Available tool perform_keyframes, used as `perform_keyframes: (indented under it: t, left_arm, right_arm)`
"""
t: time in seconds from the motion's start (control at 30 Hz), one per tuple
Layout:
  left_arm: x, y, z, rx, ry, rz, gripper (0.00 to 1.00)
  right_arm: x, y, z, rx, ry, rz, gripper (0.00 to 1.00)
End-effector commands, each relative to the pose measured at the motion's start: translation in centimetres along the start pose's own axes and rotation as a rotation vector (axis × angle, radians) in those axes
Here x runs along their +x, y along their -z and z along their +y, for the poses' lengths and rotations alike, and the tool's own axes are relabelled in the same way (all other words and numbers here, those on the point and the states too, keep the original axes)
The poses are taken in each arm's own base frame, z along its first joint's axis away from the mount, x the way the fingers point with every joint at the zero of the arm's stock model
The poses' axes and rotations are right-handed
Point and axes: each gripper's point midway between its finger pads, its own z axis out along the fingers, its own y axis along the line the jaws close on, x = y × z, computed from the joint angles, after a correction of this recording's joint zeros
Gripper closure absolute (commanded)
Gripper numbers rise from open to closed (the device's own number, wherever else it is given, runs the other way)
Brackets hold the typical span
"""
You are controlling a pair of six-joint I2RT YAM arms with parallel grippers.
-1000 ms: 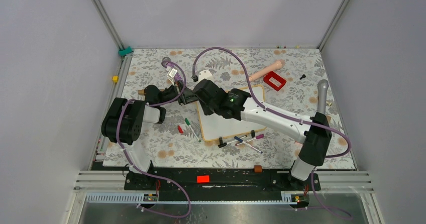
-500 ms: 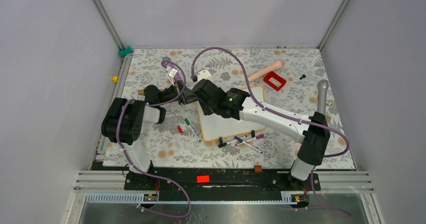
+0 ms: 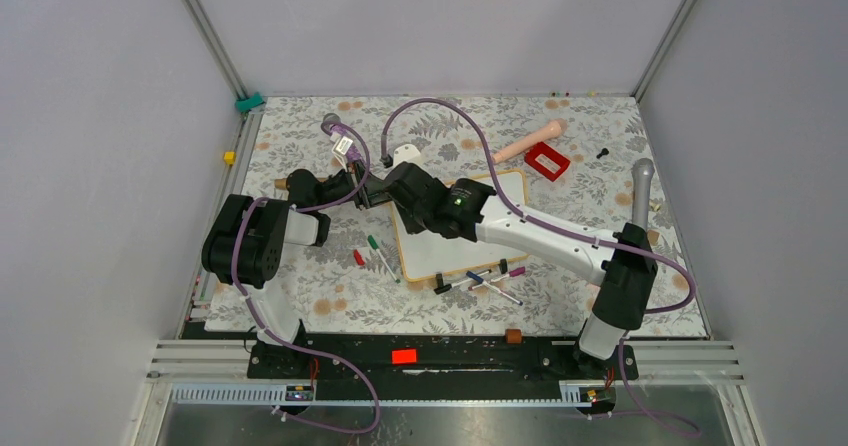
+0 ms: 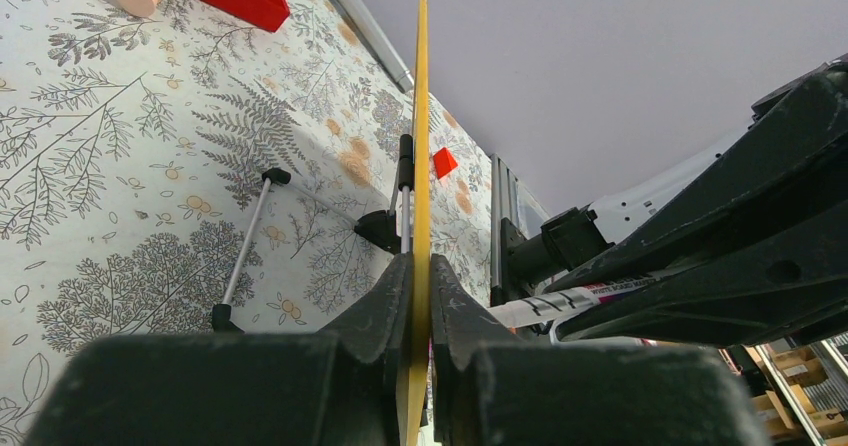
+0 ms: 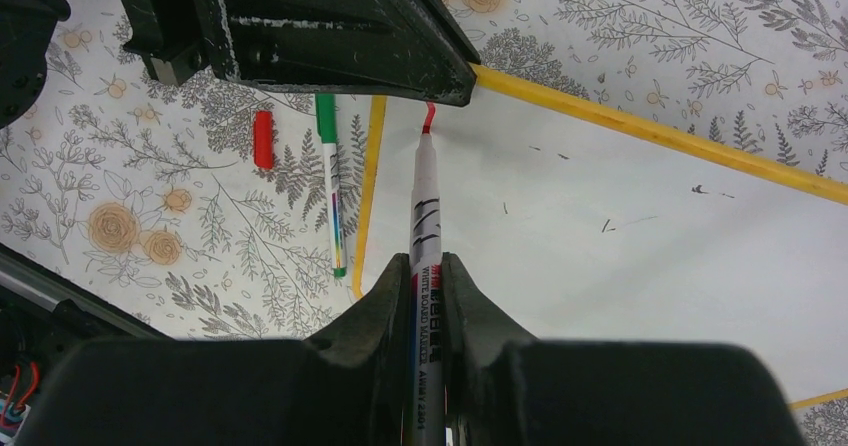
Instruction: Write a sentence on the whiteboard
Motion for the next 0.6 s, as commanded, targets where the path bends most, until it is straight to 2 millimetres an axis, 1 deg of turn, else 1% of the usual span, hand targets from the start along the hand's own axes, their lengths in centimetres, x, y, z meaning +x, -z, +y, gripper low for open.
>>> perform_keyframes:
  t: [0.0,0.37,0.57]
  left_arm:
    - [0.27,0.06,-1.33,0.048,-0.067,0.033,0.99]
    - [0.21,0.02,-1.35,0.049,-0.070,0.033,0.99]
    - [0.24,0.02,-1.40,0.050,-0.069,0.034,0.99]
  right_arm:
    - [0.23,0.78,-1.16,0.045,-0.010,-0.005,1.00]
    - [0.93,1.14,-1.74,0.059,-0.018,0.005,1.00]
    - [0.65,1.17,-1.85,0.067,-0.016,-0.004,1.00]
